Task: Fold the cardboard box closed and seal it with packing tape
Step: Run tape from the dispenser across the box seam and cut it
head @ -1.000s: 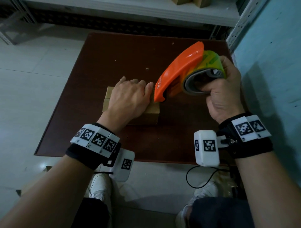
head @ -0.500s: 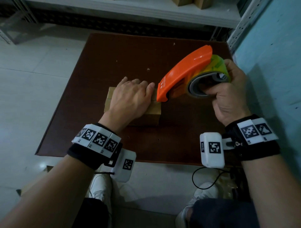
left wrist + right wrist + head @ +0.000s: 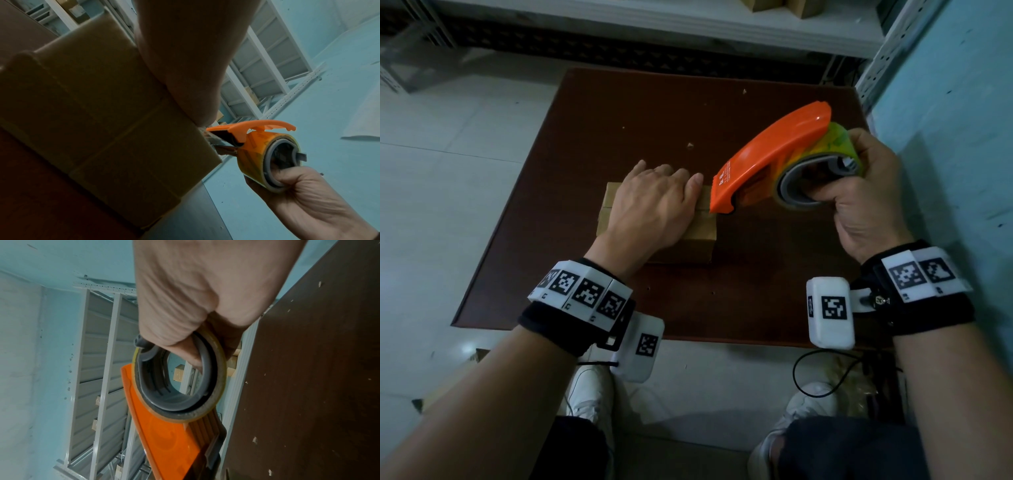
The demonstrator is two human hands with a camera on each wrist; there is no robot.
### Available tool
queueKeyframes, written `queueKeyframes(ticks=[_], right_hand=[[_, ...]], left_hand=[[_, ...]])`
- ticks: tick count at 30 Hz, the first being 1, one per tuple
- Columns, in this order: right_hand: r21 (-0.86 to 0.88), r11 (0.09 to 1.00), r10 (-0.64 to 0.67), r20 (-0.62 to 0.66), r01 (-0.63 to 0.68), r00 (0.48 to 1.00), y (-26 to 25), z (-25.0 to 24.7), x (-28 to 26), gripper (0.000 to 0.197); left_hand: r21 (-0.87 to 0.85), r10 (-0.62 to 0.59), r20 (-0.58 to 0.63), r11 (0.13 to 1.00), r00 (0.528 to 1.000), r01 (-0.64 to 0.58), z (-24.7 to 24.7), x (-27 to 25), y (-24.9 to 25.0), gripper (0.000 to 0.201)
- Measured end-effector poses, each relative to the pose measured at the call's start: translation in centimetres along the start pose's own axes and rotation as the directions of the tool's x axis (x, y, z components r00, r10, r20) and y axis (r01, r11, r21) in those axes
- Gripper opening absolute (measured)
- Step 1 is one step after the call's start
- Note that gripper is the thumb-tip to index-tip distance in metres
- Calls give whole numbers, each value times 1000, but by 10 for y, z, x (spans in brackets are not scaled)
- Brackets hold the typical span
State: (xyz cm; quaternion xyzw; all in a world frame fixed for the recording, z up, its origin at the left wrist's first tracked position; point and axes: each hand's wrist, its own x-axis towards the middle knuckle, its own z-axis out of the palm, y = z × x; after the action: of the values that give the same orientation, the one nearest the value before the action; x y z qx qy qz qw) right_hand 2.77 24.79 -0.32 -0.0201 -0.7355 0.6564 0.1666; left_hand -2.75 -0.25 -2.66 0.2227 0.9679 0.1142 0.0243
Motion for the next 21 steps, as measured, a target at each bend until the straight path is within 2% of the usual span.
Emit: queueKeyframes(ticks=[21], right_hand=[[-86, 996, -2, 6, 2, 1000, 2, -18, 0, 40]], left_hand=[[-13, -25, -3, 1000, 1000, 25, 0, 1, 1, 57]])
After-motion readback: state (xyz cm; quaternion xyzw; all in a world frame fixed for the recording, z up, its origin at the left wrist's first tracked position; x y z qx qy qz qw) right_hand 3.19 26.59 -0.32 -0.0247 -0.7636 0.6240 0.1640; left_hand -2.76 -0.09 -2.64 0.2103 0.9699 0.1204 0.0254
